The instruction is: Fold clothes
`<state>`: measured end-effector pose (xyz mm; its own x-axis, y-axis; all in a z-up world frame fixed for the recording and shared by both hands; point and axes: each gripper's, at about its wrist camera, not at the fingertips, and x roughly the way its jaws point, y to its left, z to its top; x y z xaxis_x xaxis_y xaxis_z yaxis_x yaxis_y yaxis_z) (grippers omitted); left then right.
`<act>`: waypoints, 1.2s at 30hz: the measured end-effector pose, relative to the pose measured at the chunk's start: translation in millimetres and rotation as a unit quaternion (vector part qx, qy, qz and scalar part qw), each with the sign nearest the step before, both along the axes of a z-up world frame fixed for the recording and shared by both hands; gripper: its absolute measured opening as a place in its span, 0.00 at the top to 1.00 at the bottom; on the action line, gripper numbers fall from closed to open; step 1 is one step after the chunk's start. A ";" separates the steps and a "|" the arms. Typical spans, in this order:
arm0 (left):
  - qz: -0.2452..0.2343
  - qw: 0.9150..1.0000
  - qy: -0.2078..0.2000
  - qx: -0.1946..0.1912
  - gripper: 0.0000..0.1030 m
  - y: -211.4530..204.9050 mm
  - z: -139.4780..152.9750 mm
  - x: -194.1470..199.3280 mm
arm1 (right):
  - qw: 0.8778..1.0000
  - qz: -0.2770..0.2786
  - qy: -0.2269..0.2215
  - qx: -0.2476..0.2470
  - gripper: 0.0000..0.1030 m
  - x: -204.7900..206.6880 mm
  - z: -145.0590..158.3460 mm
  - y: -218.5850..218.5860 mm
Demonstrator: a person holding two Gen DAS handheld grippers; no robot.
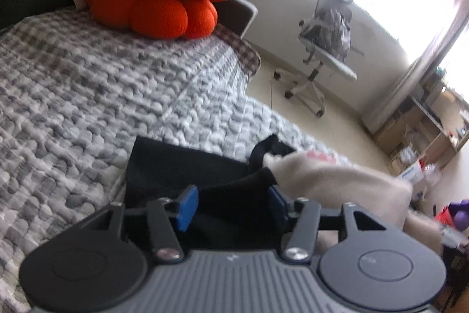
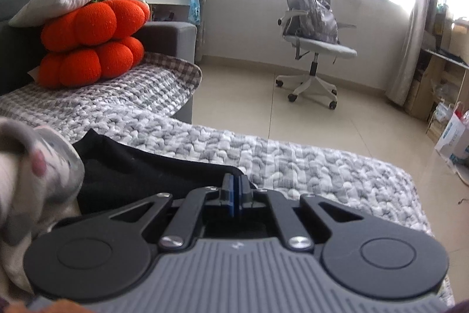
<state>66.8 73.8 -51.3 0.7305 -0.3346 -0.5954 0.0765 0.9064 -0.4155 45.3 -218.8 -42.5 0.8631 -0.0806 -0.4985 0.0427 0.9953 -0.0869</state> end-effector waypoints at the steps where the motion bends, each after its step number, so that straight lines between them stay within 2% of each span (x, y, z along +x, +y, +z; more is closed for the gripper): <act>1: -0.004 1.000 0.001 0.008 0.51 -2.9 -1.6 0.0 | 1.000 0.000 0.003 0.000 0.97 1.1 -2.3 0.4; 2: -0.006 1.000 0.000 0.018 0.59 -5.9 -2.1 -0.7 | 1.000 0.001 0.007 0.000 0.97 2.2 -4.6 0.8; 3: -0.006 1.000 0.000 0.025 0.74 -8.6 -2.2 -1.7 | 1.000 0.001 0.009 -0.001 0.97 3.5 -6.6 1.6; 5: -0.006 0.999 0.003 0.037 0.92 -13.5 -2.6 -3.4 | 1.000 0.000 0.014 0.001 0.97 7.2 -10.2 3.4; 6: -0.002 0.999 0.003 0.044 0.96 -16.2 -2.4 -4.7 | 1.000 -0.001 0.015 0.001 0.97 8.4 -11.5 3.9; 10: 0.021 0.997 -0.005 0.068 0.99 -22.6 5.5 -11.3 | 1.000 -0.012 0.009 -0.010 0.97 9.1 -12.1 7.5; 14: 0.061 0.995 -0.045 0.070 0.99 -11.4 29.3 -22.6 | 0.997 -0.030 -0.004 -0.067 0.99 3.0 -5.2 12.9; 19: 0.094 0.989 -0.088 0.072 0.99 3.5 57.2 -37.2 | 0.997 -0.057 -0.008 -0.059 0.99 -6.4 2.3 -7.2; 24: 0.098 0.989 -0.090 0.072 0.99 10.5 71.2 -48.0 | 0.995 -0.081 -0.014 -0.053 0.99 -17.0 10.1 -25.6; 30: 0.096 0.988 -0.098 0.074 0.99 26.8 90.0 -64.4 | 0.992 -0.099 -0.022 -0.071 0.99 -32.1 20.8 -43.3; 36: 0.076 0.991 -0.077 0.074 0.99 42.6 87.3 -77.3 | 0.991 -0.103 -0.016 -0.080 0.99 -47.5 25.9 -58.1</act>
<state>-10.6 116.4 36.0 0.8517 -0.1305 -0.5075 -0.0141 0.9625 -0.2710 -2.2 -276.9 -16.6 0.8351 -0.3326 -0.4382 0.2491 0.9388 -0.2379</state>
